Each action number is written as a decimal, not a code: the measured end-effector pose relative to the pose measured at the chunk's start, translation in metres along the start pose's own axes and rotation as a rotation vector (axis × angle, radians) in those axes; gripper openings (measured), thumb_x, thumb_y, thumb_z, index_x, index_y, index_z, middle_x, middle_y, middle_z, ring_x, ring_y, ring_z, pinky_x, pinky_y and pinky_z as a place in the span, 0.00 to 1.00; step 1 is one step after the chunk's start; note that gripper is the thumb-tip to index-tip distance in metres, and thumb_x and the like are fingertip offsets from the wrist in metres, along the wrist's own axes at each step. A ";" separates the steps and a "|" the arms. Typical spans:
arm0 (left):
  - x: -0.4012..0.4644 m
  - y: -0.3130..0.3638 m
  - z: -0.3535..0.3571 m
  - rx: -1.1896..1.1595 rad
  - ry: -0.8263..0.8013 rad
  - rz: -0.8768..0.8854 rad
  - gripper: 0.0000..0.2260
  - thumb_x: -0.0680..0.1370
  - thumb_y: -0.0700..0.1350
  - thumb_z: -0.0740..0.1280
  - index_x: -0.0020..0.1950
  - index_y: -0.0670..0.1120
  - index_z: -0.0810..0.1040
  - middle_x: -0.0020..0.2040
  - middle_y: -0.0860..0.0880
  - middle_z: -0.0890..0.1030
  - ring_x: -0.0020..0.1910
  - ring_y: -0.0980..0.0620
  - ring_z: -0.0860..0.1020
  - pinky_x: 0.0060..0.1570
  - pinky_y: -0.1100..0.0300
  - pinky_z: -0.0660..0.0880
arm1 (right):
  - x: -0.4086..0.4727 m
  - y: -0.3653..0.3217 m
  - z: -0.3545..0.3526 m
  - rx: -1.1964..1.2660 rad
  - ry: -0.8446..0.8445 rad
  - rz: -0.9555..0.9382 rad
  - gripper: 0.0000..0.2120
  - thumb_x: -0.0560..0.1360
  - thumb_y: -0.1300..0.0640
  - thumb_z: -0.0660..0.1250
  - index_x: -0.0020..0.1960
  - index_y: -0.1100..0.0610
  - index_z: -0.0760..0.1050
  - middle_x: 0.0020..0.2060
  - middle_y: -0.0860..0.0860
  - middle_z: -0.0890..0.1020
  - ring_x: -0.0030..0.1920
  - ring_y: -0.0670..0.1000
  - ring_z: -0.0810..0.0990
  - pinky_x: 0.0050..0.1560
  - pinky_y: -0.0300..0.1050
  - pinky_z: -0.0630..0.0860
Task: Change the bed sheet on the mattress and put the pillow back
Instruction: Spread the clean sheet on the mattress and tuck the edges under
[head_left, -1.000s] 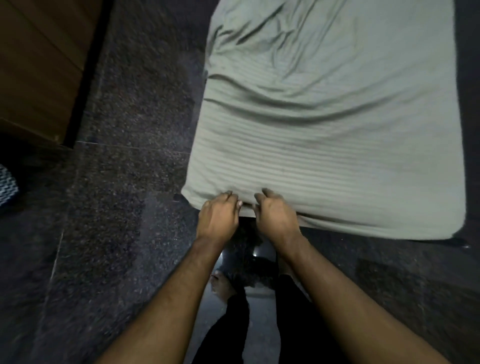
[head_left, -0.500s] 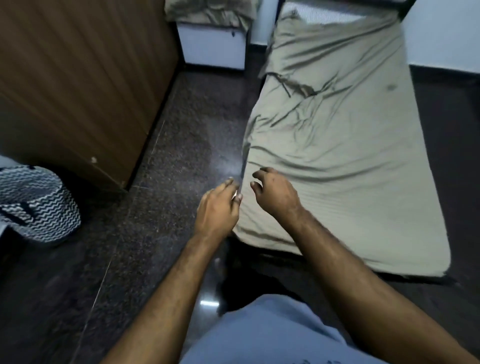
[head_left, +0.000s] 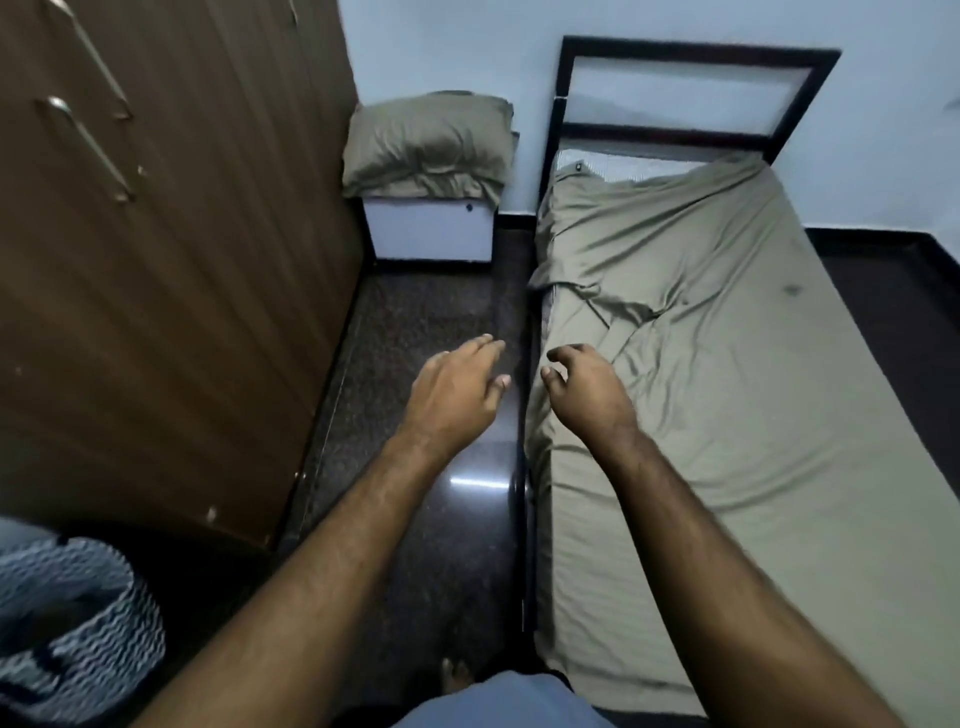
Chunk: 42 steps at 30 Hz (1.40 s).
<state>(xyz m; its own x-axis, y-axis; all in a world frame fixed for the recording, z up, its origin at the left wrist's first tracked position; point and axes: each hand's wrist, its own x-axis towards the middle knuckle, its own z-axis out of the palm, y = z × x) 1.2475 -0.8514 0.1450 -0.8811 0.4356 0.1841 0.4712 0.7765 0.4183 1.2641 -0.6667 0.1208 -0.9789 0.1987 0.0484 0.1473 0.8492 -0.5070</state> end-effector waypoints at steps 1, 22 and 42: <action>0.011 -0.011 -0.004 -0.022 0.007 -0.018 0.22 0.83 0.48 0.65 0.76 0.44 0.71 0.75 0.45 0.72 0.75 0.49 0.69 0.72 0.52 0.66 | 0.014 -0.007 0.001 -0.004 0.003 0.005 0.13 0.81 0.53 0.64 0.61 0.58 0.79 0.60 0.56 0.79 0.58 0.59 0.80 0.58 0.53 0.76; 0.435 -0.204 -0.041 -0.254 -0.149 0.255 0.20 0.82 0.47 0.66 0.73 0.44 0.74 0.70 0.47 0.77 0.68 0.47 0.75 0.67 0.51 0.71 | 0.400 -0.095 0.022 -0.087 0.279 0.296 0.12 0.80 0.52 0.64 0.61 0.55 0.79 0.61 0.54 0.78 0.59 0.59 0.80 0.57 0.54 0.77; 0.889 -0.262 0.066 -0.225 -0.293 0.303 0.19 0.82 0.50 0.66 0.72 0.46 0.75 0.66 0.48 0.79 0.62 0.47 0.78 0.63 0.51 0.73 | 0.836 0.030 0.016 -0.053 0.227 0.424 0.15 0.81 0.51 0.64 0.66 0.54 0.78 0.61 0.53 0.79 0.58 0.56 0.80 0.58 0.51 0.77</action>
<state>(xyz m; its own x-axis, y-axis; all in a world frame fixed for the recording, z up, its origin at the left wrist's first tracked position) 0.3432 -0.6374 0.1407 -0.6421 0.7621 0.0829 0.6567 0.4910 0.5724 0.4483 -0.4831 0.1329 -0.7764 0.6292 0.0365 0.5393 0.6932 -0.4781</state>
